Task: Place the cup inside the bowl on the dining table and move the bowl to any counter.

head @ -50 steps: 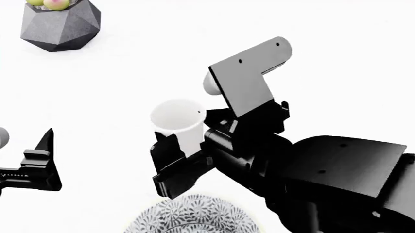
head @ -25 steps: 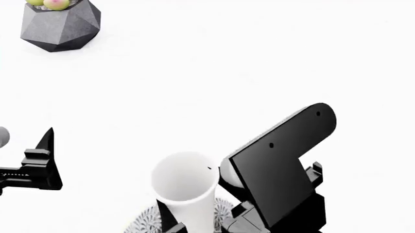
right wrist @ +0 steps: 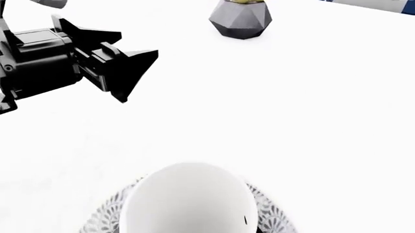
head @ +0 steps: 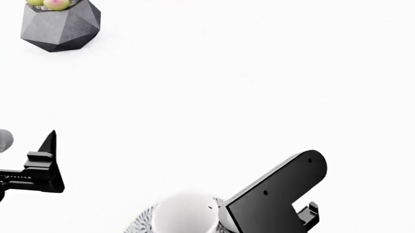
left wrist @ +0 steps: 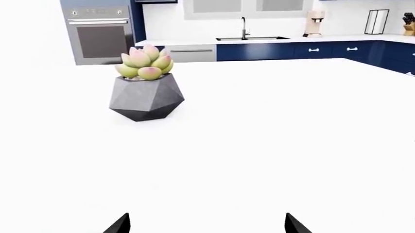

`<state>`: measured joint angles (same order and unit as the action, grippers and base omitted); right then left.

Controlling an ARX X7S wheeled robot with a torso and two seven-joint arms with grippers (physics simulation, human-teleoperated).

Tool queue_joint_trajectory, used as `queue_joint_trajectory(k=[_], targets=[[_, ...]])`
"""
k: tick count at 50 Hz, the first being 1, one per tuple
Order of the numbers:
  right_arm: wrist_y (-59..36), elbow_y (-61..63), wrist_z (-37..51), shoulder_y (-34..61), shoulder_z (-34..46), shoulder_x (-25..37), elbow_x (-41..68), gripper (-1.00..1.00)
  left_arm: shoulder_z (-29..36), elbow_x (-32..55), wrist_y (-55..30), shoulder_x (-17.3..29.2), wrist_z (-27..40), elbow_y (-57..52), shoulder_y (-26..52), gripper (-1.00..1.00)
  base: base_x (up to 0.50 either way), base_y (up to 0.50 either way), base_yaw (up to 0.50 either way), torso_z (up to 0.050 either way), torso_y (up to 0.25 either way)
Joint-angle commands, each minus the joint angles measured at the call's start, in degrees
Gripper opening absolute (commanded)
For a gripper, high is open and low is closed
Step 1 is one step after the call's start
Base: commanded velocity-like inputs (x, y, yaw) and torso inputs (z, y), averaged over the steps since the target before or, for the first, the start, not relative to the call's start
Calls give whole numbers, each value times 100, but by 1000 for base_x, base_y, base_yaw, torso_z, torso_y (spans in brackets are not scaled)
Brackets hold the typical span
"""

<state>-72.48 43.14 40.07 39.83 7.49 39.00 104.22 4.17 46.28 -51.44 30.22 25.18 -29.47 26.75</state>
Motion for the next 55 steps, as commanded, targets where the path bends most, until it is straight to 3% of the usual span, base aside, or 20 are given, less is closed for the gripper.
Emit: queue_joint_trajectory(k=[1, 3, 4, 20, 35, 42, 55], targets=[[-70, 132, -369, -509, -89, -82, -491, -100, 71, -19, 5, -18, 29, -19, 8, 100, 0, 0, 0, 0, 0], [-83, 142, -353, -511, -89, -38, -509, -100, 77, -12, -13, -19, 40, -14, 41, 100, 0, 0, 0, 0, 0], [-63, 142, -318, -514, -105, -5, -472, 100, 61, 6, -23, -9, 44, -28, 50, 100, 0, 0, 0, 0, 0], [149, 270, -153, -433, -187, 134, -205, 100, 100, 80, -35, -21, 57, -111, 37, 100, 0, 0, 0, 0, 0], [824, 286, 559, 324, -196, 506, 1036, 100, 119, 127, -75, -10, 96, -135, 89, 100, 0, 0, 0, 0, 0], [749, 126, 529, 638, -77, 515, 1029, 100, 107, 145, -68, 9, 101, -138, 76, 100, 0, 0, 0, 0, 0], [1294, -246, 816, 312, -795, 1407, 1719, 100, 131, 138, -20, 20, 99, -155, 17, 100, 0, 0, 0, 0, 0]])
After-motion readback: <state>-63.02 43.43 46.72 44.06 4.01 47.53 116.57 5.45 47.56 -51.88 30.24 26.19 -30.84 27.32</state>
